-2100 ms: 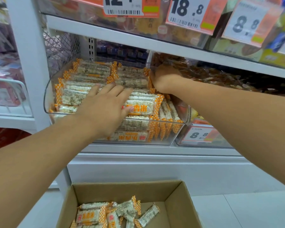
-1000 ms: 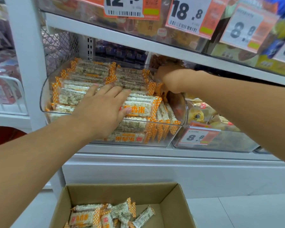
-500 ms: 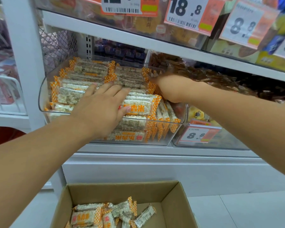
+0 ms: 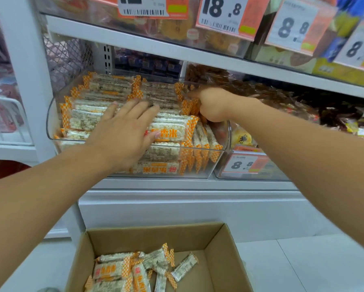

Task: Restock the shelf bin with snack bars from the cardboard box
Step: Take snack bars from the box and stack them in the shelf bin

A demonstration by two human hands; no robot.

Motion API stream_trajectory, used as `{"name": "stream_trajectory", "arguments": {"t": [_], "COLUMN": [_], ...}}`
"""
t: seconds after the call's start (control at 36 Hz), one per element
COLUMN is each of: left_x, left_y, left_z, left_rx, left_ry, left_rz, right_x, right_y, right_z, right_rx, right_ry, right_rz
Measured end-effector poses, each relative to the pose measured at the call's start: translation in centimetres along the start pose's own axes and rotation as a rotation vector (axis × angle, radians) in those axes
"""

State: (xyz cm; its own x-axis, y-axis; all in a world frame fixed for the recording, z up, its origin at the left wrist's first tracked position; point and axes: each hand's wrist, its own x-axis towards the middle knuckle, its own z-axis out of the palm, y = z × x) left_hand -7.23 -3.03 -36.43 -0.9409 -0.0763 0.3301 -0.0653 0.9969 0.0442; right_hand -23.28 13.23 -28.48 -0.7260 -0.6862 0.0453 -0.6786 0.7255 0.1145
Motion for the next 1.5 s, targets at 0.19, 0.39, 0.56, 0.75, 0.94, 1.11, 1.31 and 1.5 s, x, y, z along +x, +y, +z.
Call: {"name": "stream_trajectory", "arguments": {"t": [0.19,0.39,0.56,0.75,0.94,1.11,1.31,1.5], "left_x": [-1.4,-9.8,-22.5,-28.9,-28.2,-28.1,-27.3,-26.9], "left_y": [2.0,7.2,6.9,8.2,8.7,9.7,10.0,8.7], "left_z": [-0.5,6.2,16.1,21.3,24.6,26.7,25.8,24.5], "left_rx": [-0.052,-0.08,0.078,-0.192,-0.352,-0.262,-0.724,-1.407], "left_ry": [0.439,-0.384,-1.299,-1.326,-1.338,-1.437,-1.491,-1.186], "left_rz": [0.258,0.299,-0.047,-0.495,-0.516,-0.396,-0.738,-1.216], "right_x": [-13.3,-20.7,-27.6,-27.9,-26.8,-26.4,-25.8,-23.5], "right_y": [-2.6,-8.3,-9.6,-10.2,-10.6,-10.8,-9.1,-6.0], "right_z": [6.5,24.6,33.8,38.3,40.9,42.1,40.7,37.0], "right_rx": [0.568,0.831,0.457,0.455,0.32,0.326,0.466,1.19], "right_ry": [0.996,0.38,-0.888,-1.072,-1.134,-1.233,-1.302,-1.11], "right_rz": [0.071,0.192,0.105,0.106,0.037,0.08,0.239,0.746]}}
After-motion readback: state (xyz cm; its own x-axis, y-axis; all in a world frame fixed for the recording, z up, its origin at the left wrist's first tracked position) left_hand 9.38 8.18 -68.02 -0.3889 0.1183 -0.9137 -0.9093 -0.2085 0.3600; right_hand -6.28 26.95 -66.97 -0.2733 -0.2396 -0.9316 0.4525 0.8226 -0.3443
